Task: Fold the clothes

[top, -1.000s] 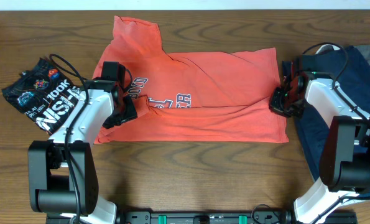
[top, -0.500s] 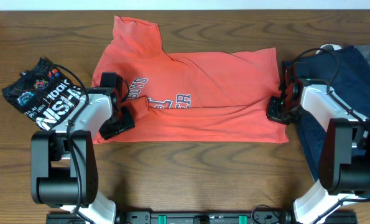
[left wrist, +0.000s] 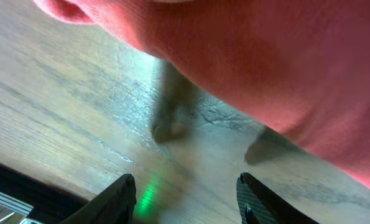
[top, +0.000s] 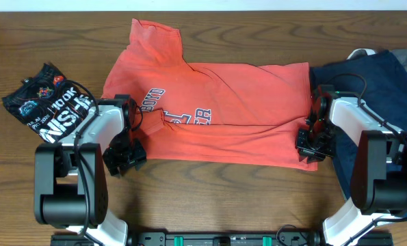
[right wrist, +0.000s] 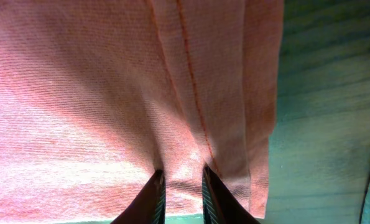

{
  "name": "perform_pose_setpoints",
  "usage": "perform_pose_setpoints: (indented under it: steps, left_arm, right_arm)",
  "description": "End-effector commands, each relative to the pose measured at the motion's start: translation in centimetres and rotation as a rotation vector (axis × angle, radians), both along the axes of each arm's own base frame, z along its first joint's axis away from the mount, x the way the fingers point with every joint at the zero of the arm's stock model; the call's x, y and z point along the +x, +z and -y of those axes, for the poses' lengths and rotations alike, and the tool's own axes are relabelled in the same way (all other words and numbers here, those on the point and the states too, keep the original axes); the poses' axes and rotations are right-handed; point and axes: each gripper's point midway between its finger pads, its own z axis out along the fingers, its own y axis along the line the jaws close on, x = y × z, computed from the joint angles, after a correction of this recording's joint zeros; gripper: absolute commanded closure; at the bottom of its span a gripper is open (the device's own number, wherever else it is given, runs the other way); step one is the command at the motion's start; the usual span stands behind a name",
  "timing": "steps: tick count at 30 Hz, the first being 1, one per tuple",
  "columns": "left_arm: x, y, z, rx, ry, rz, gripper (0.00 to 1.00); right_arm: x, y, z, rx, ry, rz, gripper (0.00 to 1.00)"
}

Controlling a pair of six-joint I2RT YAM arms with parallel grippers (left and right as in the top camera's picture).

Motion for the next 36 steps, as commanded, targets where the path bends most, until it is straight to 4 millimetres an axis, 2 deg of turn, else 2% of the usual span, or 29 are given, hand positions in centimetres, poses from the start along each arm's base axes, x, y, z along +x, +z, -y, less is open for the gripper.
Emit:
perform_pose_setpoints:
  steps: [1, 6, 8, 12, 17, 19, 23, 28, 31, 33, 36]
  left_arm:
    - [0.8, 1.4, -0.4, 0.016, 0.006, 0.078, 0.46]
    - [4.0, 5.2, -1.5, 0.076, -0.009, 0.315, 0.44]
    - [5.4, 6.8, -2.2, 0.097, 0.02, 0.424, 0.37]
    - [5.9, 8.3, -4.9, 0.137, 0.187, 0.515, 0.31]
    - [4.6, 6.5, -9.0, 0.168, 0.386, 0.475, 0.27]
    - [4.4, 5.3, -9.7, 0.141, 0.423, 0.45, 0.27]
    - [3.9, 2.7, -9.4, 0.053, 0.449, 0.366, 0.27]
    - [3.2, -0.3, -9.2, 0.038, 0.457, 0.263, 0.27]
    - [3.5, -1.7, -9.4, 0.036, 0.457, 0.243, 0.28]
    - [3.8, -2.4, -9.5, 0.036, 0.457, 0.245, 0.38]
    - [3.7, -2.3, -10.0, 0.062, 0.45, 0.245, 0.62]
  right_arm:
    - [-0.7, -1.0, 1.0, -0.038, 0.005, -0.034, 0.79]
    - [0.0, -1.2, 1.1, -0.039, 0.002, -0.006, 0.69]
    - [0.1, -1.2, 1.1, -0.039, 0.001, 0.001, 0.61]
    - [0.2, -1.3, 1.1, -0.038, 0.006, 0.005, 0.6]
    - [0.2, -1.3, 1.1, -0.038, 0.003, 0.004, 0.6]
    - [0.2, -1.3, 1.1, -0.038, 0.002, 0.005, 0.6]
    - [0.2, -1.3, 1.0, -0.032, -0.005, 0.004, 0.6]
    - [0.1, -1.2, 1.0, -0.033, -0.011, 0.0, 0.6]
    - [-0.1, -1.2, 1.0, -0.036, -0.018, -0.009, 0.6]
    - [-0.1, -1.2, 1.0, -0.036, -0.018, -0.012, 0.6]
    - [-0.2, -1.1, 1.0, -0.035, -0.018, -0.014, 0.61]
